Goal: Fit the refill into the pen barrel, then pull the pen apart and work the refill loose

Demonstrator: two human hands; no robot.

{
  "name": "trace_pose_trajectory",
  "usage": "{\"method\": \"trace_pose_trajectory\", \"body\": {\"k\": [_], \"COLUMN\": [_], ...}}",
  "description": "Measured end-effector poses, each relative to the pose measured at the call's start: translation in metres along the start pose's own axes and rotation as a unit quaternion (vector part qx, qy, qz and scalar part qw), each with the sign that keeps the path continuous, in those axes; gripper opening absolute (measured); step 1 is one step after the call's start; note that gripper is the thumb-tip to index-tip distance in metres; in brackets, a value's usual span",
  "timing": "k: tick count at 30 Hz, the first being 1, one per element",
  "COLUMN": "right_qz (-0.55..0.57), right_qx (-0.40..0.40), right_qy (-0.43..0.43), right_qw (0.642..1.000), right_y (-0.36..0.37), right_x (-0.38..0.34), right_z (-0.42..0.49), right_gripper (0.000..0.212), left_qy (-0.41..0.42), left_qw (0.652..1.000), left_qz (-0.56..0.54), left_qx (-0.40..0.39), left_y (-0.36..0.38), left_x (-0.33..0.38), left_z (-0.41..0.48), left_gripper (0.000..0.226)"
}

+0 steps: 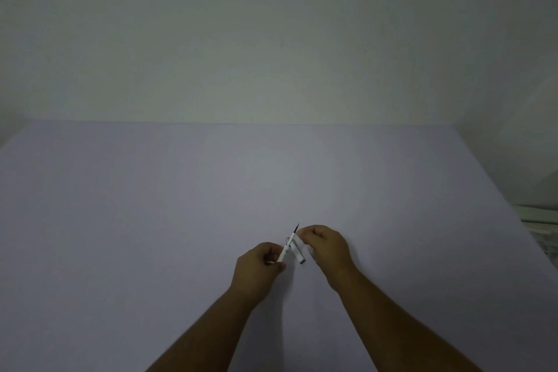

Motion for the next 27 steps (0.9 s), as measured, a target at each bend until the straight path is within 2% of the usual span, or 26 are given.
{"method": "trace_pose_trajectory", "body": {"k": [2,3,5,7,10,13,15,16,18,20,23,27], "right_qz": [-0.065,-0.143,-0.313,-0.419,-0.501,-0.524,-0.5,-0.458,-0.308,-0.141,0.02,0.078], "right_qx": [0.043,0.063,0.07,0.056,0.054,0.055,0.068,0.083,0.099,0.092,0.08,0.063], "right_qy": [-0.007,-0.017,-0.038,-0.05,-0.067,-0.062,-0.056,-0.054,-0.036,-0.01,0.005,0.008], "right_qw": [0.997,0.987,0.946,0.905,0.861,0.848,0.862,0.884,0.945,0.986,0.997,0.995], "right_y": [-0.014,-0.019,-0.021,-0.014,-0.004,0.002,0.001,-0.002,-0.011,-0.017,-0.021,-0.021], "right_x": [0.002,0.002,0.005,0.012,0.021,0.025,0.022,0.018,0.009,-0.002,-0.017,-0.026], "right_z": [0.01,0.015,0.021,0.023,0.023,0.023,0.02,0.018,0.015,0.014,0.011,0.008], "right_gripper": [0.011,0.013,0.017,0.022,0.03,0.029,0.029,0.028,0.021,0.015,0.016,0.015], "left_qy": [-0.01,-0.012,-0.01,-0.007,-0.006,-0.005,-0.001,0.0,-0.001,0.001,0.007,0.013], "left_qw": [1.0,1.0,0.999,0.999,0.999,0.999,0.999,0.999,0.999,0.999,0.999,0.998], "left_qz": [-0.012,-0.017,-0.026,-0.03,-0.029,-0.029,-0.029,-0.03,-0.029,-0.027,-0.031,-0.03], "left_qx": [-0.003,-0.008,-0.02,-0.025,-0.029,-0.031,-0.03,-0.029,-0.03,-0.035,-0.038,-0.048], "left_y": [0.0,0.0,0.002,0.002,0.002,0.002,0.001,0.001,0.002,0.004,0.006,0.009], "left_x": [-0.001,-0.002,-0.001,0.0,0.0,0.001,0.002,0.002,0.002,0.003,0.005,0.01], "left_z": [0.0,0.0,0.0,0.0,-0.001,-0.003,-0.003,-0.003,-0.003,-0.003,-0.003,-0.004], "left_gripper": [0.021,0.025,0.035,0.04,0.041,0.041,0.042,0.043,0.044,0.041,0.039,0.039]}}
Point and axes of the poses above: each hand's wrist, its own z-axis towards the middle knuckle, its own y-axis out of the palm, x = y × z, the point moved 7 cm from there along z, towards the middle knuckle, and after that the axes turned 6 degrees about y, right-handed, at the moved point
